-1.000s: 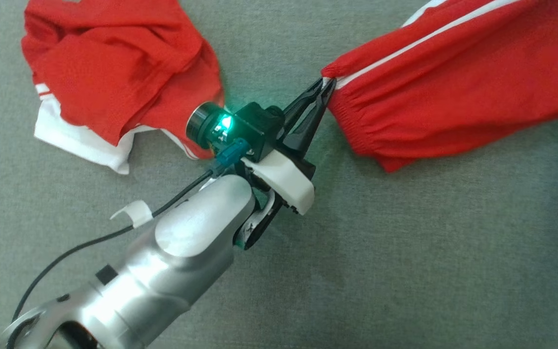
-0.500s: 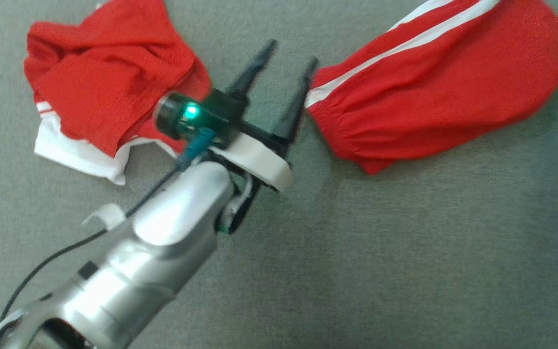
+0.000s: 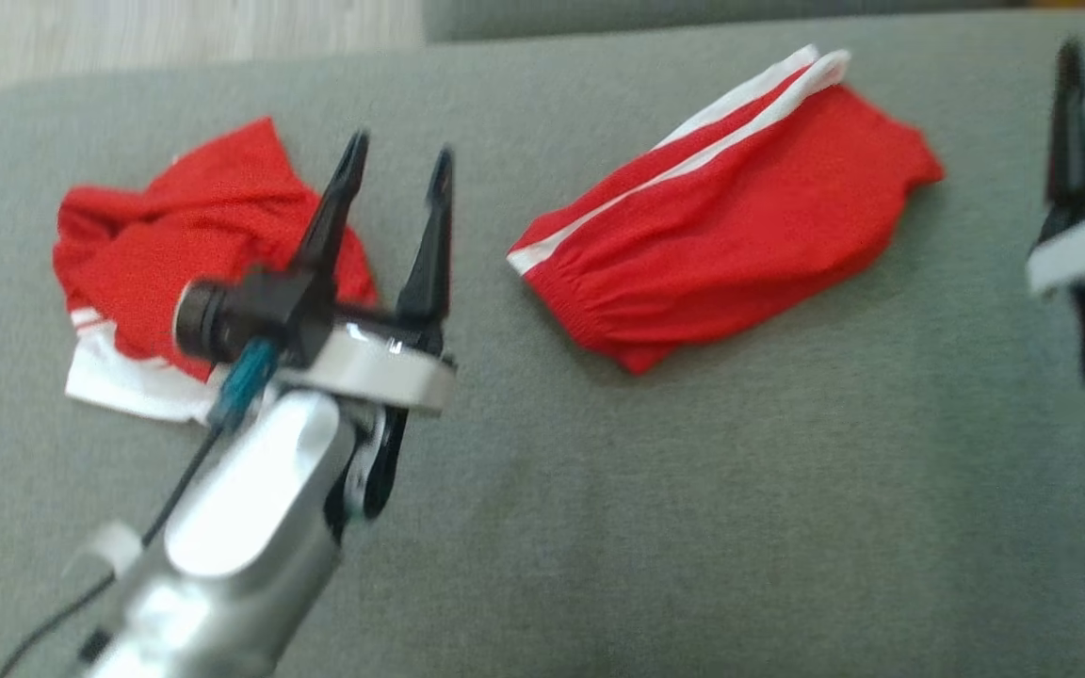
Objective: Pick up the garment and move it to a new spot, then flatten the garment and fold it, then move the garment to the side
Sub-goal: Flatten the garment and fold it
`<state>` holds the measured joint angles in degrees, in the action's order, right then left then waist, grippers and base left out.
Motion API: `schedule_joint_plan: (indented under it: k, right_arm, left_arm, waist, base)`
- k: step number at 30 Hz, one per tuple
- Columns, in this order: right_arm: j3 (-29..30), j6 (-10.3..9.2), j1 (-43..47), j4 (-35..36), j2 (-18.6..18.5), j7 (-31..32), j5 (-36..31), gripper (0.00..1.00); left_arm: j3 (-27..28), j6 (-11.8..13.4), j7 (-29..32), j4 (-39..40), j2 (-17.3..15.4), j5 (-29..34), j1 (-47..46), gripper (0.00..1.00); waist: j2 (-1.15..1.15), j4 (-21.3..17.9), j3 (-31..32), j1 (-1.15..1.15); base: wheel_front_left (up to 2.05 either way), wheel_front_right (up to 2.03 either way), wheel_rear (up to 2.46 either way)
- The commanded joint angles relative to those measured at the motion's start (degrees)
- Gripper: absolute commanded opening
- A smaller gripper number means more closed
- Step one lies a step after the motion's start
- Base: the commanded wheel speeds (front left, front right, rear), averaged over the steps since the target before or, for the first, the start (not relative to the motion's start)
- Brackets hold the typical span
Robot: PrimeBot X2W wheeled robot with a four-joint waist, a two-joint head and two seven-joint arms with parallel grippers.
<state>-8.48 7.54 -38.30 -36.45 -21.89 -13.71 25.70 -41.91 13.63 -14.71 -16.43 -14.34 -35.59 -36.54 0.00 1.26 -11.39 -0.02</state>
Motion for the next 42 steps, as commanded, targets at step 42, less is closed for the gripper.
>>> schedule_joint_plan:
  k: [42]
  right_arm:
    - [24.01,-0.05,4.39,11.02,14.40,22.44,-15.87,1.00]
  left_arm:
    - [19.44,-8.93,-0.29,4.00,9.37,20.60,15.80,1.00]
  waist:
    - [0.00,4.62,-7.30,0.02]
  base:
    - [0.00,0.00,0.00]
